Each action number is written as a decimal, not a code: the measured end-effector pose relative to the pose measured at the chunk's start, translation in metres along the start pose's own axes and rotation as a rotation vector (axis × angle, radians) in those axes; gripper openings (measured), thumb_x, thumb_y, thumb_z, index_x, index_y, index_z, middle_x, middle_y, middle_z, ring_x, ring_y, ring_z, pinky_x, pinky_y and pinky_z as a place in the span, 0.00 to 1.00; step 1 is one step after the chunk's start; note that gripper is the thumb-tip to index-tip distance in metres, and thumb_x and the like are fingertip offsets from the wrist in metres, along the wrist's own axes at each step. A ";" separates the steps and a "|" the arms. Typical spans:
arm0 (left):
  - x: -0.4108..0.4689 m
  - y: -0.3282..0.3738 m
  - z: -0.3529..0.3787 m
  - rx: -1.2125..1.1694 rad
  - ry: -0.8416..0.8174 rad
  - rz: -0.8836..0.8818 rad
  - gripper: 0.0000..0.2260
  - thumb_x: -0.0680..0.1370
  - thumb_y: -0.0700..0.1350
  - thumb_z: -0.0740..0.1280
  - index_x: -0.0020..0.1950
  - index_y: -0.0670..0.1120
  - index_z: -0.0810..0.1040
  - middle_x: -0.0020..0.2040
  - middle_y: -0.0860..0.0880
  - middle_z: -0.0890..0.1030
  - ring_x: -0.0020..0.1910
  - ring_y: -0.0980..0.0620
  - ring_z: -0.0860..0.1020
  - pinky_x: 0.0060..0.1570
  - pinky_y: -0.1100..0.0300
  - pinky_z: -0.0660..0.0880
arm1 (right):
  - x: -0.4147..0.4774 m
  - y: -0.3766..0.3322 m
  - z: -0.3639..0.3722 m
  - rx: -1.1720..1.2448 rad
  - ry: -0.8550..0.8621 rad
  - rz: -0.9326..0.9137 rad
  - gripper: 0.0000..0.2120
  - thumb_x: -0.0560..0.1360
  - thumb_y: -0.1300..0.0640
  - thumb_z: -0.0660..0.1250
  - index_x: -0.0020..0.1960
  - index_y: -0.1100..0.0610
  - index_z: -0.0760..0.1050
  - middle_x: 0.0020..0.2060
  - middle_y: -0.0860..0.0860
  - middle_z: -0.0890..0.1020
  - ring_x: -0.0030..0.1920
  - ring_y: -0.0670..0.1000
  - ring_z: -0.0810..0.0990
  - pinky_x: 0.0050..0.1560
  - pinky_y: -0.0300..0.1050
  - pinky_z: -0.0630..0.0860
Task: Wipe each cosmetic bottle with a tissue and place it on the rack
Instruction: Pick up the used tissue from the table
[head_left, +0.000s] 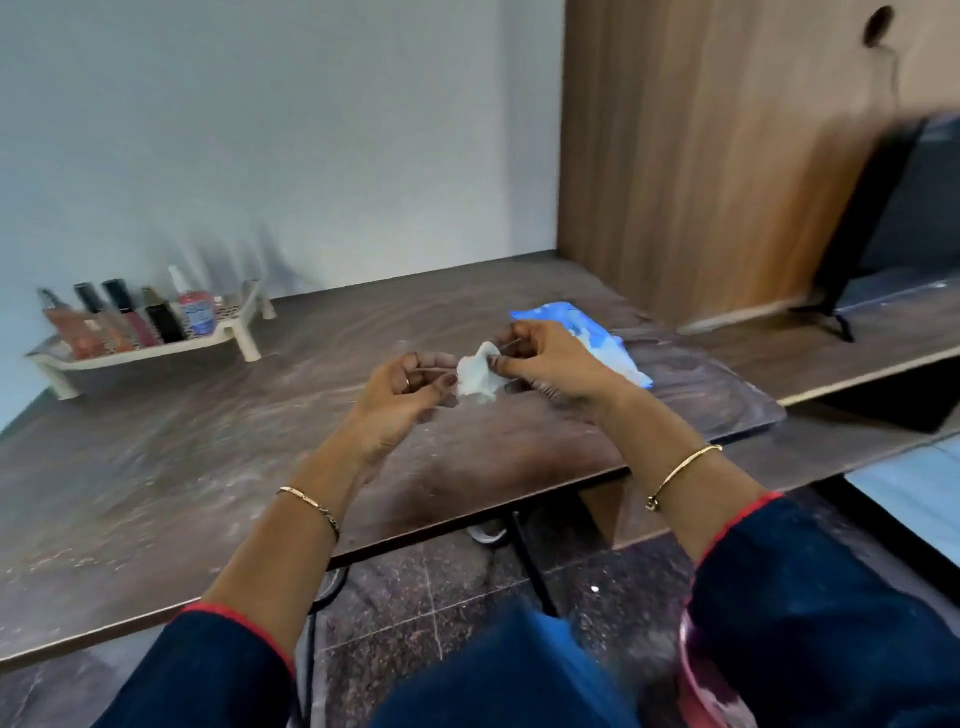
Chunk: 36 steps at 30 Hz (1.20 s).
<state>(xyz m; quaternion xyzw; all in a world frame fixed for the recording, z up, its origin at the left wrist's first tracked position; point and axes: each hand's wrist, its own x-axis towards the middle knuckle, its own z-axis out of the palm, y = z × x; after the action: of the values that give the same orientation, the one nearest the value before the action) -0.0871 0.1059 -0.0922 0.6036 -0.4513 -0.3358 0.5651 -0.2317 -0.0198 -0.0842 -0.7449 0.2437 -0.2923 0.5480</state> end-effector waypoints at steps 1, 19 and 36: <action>0.002 0.001 0.016 -0.019 -0.047 0.005 0.05 0.76 0.41 0.68 0.51 0.50 0.78 0.42 0.52 0.83 0.39 0.58 0.80 0.42 0.62 0.71 | -0.010 0.003 -0.015 0.022 0.030 0.014 0.06 0.75 0.68 0.67 0.50 0.60 0.75 0.38 0.54 0.79 0.32 0.41 0.78 0.33 0.33 0.76; -0.011 -0.100 0.303 0.057 -0.788 -0.364 0.12 0.77 0.42 0.67 0.60 0.44 0.76 0.56 0.46 0.82 0.54 0.48 0.82 0.53 0.56 0.79 | -0.287 0.193 -0.186 0.344 0.842 0.597 0.07 0.72 0.70 0.70 0.46 0.62 0.74 0.35 0.53 0.81 0.28 0.43 0.80 0.28 0.35 0.77; 0.007 -0.166 0.311 0.127 -0.668 -0.508 0.08 0.79 0.40 0.65 0.58 0.44 0.77 0.53 0.46 0.83 0.53 0.48 0.81 0.58 0.52 0.76 | -0.304 0.350 -0.186 0.249 1.113 1.018 0.12 0.73 0.70 0.60 0.44 0.55 0.76 0.50 0.54 0.81 0.47 0.53 0.82 0.47 0.51 0.82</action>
<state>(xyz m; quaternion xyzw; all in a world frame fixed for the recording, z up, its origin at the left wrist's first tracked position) -0.3416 -0.0259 -0.2973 0.5872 -0.4665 -0.6129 0.2487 -0.5935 -0.0359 -0.4284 -0.2166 0.7623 -0.3613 0.4914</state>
